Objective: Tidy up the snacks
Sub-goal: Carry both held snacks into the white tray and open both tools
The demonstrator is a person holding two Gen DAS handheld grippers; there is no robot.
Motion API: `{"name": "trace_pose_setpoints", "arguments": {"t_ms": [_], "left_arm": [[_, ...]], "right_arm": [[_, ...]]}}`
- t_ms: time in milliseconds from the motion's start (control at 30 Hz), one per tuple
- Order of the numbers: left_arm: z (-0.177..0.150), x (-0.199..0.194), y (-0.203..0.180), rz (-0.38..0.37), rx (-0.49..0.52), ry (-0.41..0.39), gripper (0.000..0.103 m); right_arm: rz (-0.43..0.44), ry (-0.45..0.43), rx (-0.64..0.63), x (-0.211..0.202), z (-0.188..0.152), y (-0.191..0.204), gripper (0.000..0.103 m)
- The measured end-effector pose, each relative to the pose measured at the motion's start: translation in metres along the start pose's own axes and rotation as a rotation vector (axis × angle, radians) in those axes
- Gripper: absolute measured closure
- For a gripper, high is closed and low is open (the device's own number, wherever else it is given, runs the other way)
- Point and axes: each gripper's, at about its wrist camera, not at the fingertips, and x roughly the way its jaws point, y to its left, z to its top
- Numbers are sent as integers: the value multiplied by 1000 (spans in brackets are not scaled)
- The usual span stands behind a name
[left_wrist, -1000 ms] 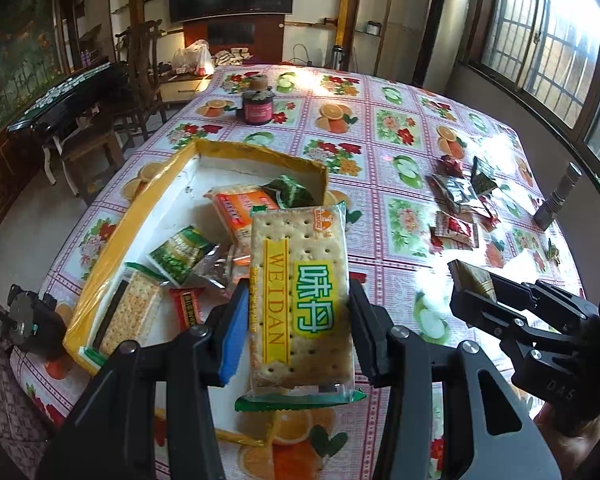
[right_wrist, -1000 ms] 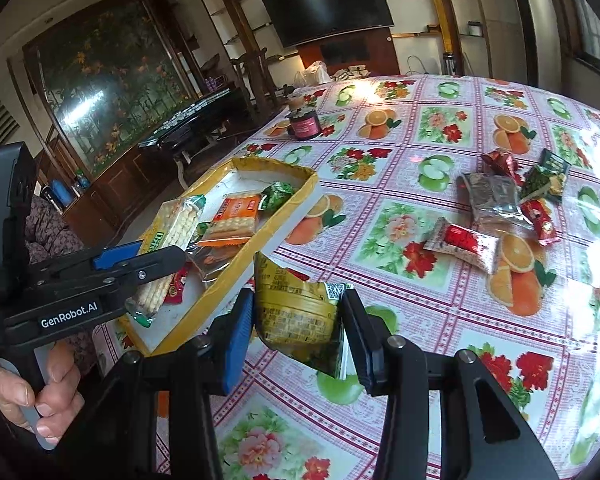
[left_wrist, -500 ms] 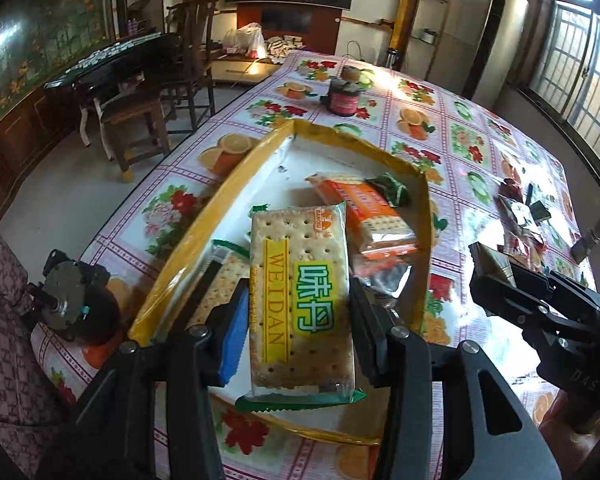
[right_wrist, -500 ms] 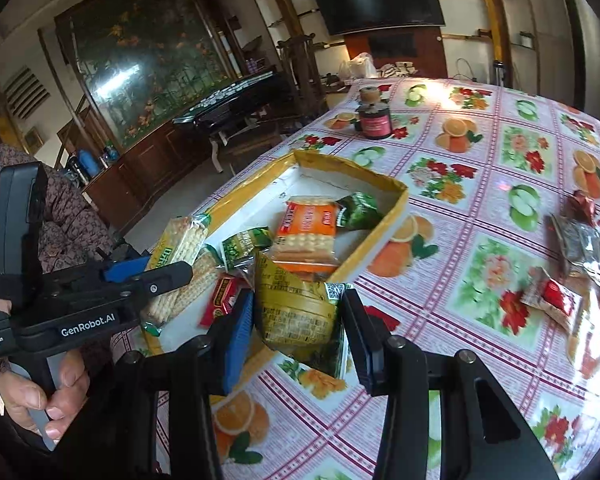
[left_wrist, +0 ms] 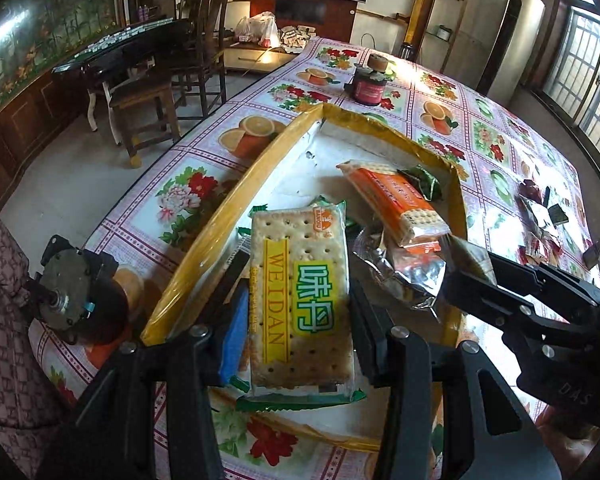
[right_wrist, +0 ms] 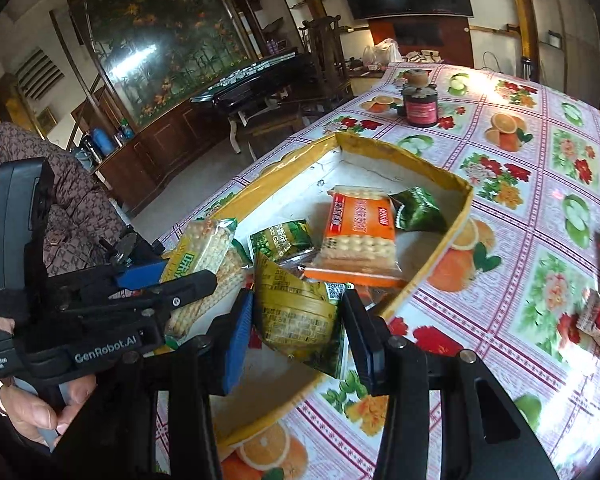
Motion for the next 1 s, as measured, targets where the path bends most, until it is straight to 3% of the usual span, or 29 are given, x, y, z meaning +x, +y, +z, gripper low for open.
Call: {"name": "trace_pose_setpoints", "arguments": {"t_ms": [633, 1000], "left_arm": [[4, 32, 4, 3, -9, 61, 55], [8, 19, 4, 24, -14, 31, 47]], "right_arm": [[-45, 52, -12, 41, 17, -10, 57], [-30, 39, 15, 33, 17, -14, 44]]}}
